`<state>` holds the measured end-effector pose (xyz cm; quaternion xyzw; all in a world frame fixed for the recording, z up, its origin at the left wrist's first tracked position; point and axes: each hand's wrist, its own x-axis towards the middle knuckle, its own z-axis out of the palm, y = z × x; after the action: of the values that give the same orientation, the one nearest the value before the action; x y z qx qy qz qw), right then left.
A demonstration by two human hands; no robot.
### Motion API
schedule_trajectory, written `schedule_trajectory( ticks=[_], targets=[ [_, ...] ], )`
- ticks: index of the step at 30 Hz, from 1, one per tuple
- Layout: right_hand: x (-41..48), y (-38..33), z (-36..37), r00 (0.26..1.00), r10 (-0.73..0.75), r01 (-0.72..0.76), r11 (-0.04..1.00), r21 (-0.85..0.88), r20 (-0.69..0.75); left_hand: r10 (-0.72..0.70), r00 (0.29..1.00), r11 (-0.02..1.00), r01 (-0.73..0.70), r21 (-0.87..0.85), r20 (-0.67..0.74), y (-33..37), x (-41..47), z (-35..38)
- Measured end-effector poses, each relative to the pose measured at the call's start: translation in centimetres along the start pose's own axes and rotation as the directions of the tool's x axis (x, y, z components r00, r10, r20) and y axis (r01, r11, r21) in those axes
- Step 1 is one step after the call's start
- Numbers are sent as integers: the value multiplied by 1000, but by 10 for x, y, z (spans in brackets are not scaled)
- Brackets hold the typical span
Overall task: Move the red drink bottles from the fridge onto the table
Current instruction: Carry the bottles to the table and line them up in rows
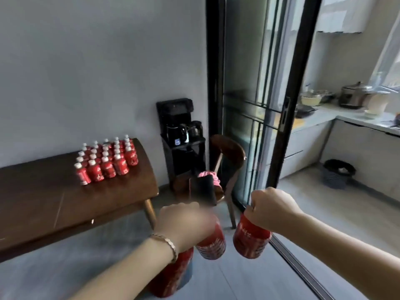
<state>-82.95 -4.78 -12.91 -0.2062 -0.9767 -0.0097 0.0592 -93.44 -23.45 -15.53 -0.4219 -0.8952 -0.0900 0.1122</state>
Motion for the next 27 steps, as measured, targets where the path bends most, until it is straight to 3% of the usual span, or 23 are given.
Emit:
schedule_trajectory(
  ticks=[7, 14, 21, 27],
  targets=[
    [144, -135, 37, 961, -277, 275, 960, 61, 27, -315, 949, 948, 316, 51, -29, -164, 8, 7],
    [294, -245, 69, 884, -460, 444, 882, 157, 84, -573, 818, 813, 574, 96, -39, -300, 54, 25],
    [423, -339, 113, 866, -478, 446, 870, 209, 144, -710, 702, 695, 711, 109, -50, -415, 101, 43],
    [511, -404, 175, 895, -381, 333, 916, 221, 231, -714, 700, 696, 711, 99, -4, -519, 138, 86]
  ],
)
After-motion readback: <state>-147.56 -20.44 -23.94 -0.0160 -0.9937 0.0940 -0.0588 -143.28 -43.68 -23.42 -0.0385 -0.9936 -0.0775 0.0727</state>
